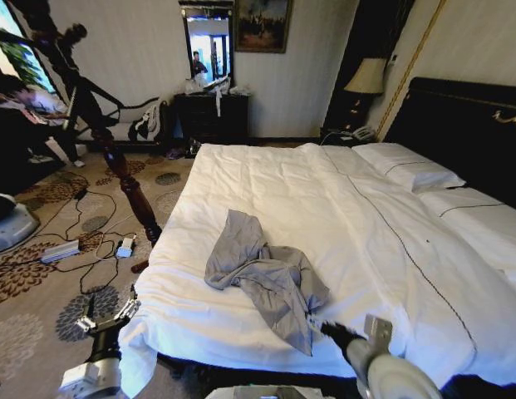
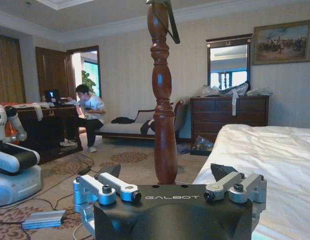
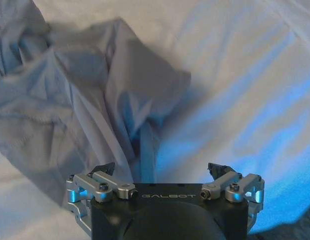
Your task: Pick up the clothes from the bed and hang them on the clothes hanger.
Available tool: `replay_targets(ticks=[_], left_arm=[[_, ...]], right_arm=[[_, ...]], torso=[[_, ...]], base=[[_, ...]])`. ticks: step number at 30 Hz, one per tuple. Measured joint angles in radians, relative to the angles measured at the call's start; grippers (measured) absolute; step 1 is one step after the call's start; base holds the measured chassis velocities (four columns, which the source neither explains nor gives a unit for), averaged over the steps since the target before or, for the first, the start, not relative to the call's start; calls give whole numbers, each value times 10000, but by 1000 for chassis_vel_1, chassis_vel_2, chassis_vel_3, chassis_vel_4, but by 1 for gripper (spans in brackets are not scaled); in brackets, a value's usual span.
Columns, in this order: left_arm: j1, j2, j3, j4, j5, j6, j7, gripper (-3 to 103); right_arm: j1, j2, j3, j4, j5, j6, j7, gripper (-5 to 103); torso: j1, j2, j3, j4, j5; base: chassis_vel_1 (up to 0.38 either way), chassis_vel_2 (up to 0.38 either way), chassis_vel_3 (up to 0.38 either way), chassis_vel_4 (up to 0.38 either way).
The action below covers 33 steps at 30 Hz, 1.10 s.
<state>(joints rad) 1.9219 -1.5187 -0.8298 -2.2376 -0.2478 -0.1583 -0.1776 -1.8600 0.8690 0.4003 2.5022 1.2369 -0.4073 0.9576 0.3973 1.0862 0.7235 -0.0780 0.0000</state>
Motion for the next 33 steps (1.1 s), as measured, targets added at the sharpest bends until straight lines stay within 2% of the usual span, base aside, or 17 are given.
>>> replay_targets(ticks=[4,8,10,13,19,20,25,30,33], left_arm=[[5,54,20,-80,9,0,0,100],[12,127,-42,-84,-29,0,-11,100],[22,141,-56,-92,-47,0,-11,100],[54,201,-118,-134,-127,1,-15,100],[58,267,-163,-124,-185,8,-23,100],[58,267,-163,-124,-185,8,-23,100],[95,280,-169,-175,-194,9,-33,100],[102,226,-145,-237,-162,9,-42,100],[102,205,-130,-281,-109,6,-42,100]], right_arm=[[-493,272,-488,-84,-764,195,-7,100],[-531,448,-832,-299,-1227,387,-217,102],[-529,487,-890,-302,-1289,423,-264,100],[-745,646,-1192,-152,-1822,701,-726,96],[-1085,852,-1921,-356,-3153,1432,-1942,100],[-1085,852,-1921,-356,-3153,1432,-1942,100],[-1118,857,-2203,-1188,-4646,1777,-2508,100],[-953,891,-2222,-1572,-5065,1941,-2591,101],[-911,901,-2224,-1584,-5066,1990,-2604,92]], torso=[[0,-2,0,0,-1],[0,-2,0,1,1],[0,-2,0,1,0],[0,-3,0,2,1],[0,-3,-1,1,-1],[0,-3,-1,1,-1],[0,-4,-1,1,0],[0,-3,-1,1,0],[0,-4,0,2,1]], base=[[0,0,0,0],[0,0,0,0],[0,0,0,0],[0,0,0,0],[0,0,0,0],[0,0,0,0],[0,0,0,0],[0,0,0,0],[0,0,0,0]])
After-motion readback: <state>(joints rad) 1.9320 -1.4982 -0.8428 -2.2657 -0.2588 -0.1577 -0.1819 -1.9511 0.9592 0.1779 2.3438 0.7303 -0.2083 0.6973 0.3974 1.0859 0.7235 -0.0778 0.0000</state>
